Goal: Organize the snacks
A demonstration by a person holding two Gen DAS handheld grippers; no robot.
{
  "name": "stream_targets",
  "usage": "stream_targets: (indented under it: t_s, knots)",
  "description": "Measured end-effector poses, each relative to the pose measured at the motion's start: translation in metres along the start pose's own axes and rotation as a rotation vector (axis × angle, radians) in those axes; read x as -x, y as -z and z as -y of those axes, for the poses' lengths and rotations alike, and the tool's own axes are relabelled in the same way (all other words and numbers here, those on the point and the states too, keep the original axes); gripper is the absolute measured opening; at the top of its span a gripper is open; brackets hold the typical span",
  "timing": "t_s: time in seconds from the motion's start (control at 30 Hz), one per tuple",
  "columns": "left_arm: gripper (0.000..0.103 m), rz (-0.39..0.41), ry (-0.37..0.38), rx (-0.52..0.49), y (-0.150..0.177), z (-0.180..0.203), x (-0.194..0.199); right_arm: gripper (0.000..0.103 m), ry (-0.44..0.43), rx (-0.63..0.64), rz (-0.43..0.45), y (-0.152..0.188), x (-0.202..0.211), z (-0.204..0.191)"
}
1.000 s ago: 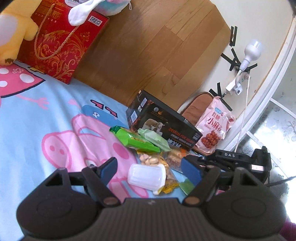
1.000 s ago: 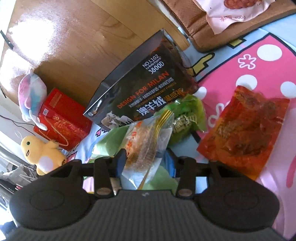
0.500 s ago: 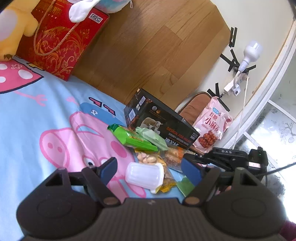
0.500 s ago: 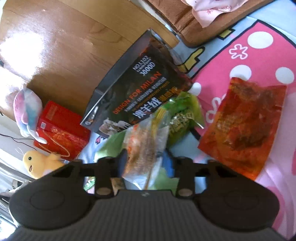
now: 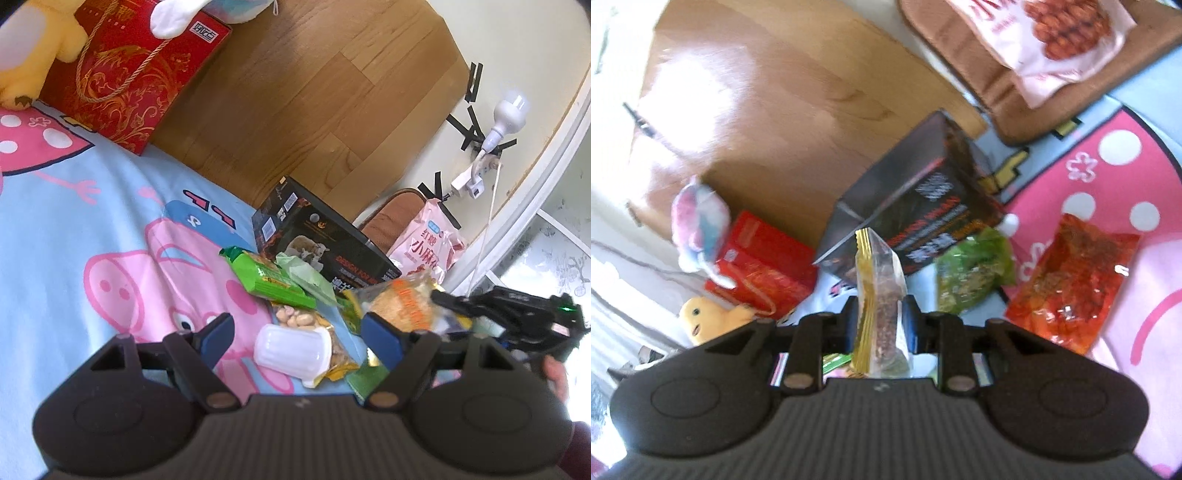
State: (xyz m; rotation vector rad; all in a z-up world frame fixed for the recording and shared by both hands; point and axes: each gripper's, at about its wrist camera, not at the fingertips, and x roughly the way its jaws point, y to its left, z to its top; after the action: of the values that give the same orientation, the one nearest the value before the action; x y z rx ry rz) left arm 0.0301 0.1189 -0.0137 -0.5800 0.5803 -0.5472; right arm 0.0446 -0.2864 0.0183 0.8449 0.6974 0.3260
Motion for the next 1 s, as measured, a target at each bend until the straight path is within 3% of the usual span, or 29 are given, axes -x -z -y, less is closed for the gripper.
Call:
stream_targets:
  t_s: [0.23, 0.33, 0.47, 0.57, 0.7, 0.77, 0.9, 1.0]
  knots:
    - [0.078, 0.008, 0.008, 0.043, -0.002, -0.007, 0.002, 0.028, -0.187, 0.042, -0.105, 0.014, 0.006, -0.029]
    - [0.078, 0.008, 0.005, 0.051, -0.002, -0.008, 0.001, 0.028, -0.219, 0.064, -0.167, 0.027, 0.0, -0.039]
    - [0.078, 0.005, 0.002, 0.049, -0.001, -0.008, 0.001, 0.028, -0.15, 0.112, -0.227, 0.049, -0.011, -0.036]
    - [0.078, 0.005, 0.0, 0.045, -0.001, -0.007, 0.001, 0.028, -0.071, 0.181, -0.221, 0.06, -0.012, -0.031]
    - [0.078, 0.009, 0.005, 0.046, -0.002, -0.008, 0.001, 0.032, 0.034, 0.369, -0.184, 0.071, -0.003, -0.033]
    - [0.078, 0.007, 0.02, 0.051, -0.002, -0.008, 0.003, 0.038, 0.062, 0.423, -0.174, 0.076, 0.001, -0.029]
    - [0.076, -0.004, 0.091, 0.054, -0.003, -0.002, 0.011, 0.063, 0.069, 0.462, -0.151, 0.076, 0.013, -0.02]
    - [0.076, -0.046, 0.127, 0.011, -0.004, 0.016, 0.014, 0.069, 0.08, 0.531, -0.141, 0.077, 0.023, -0.017]
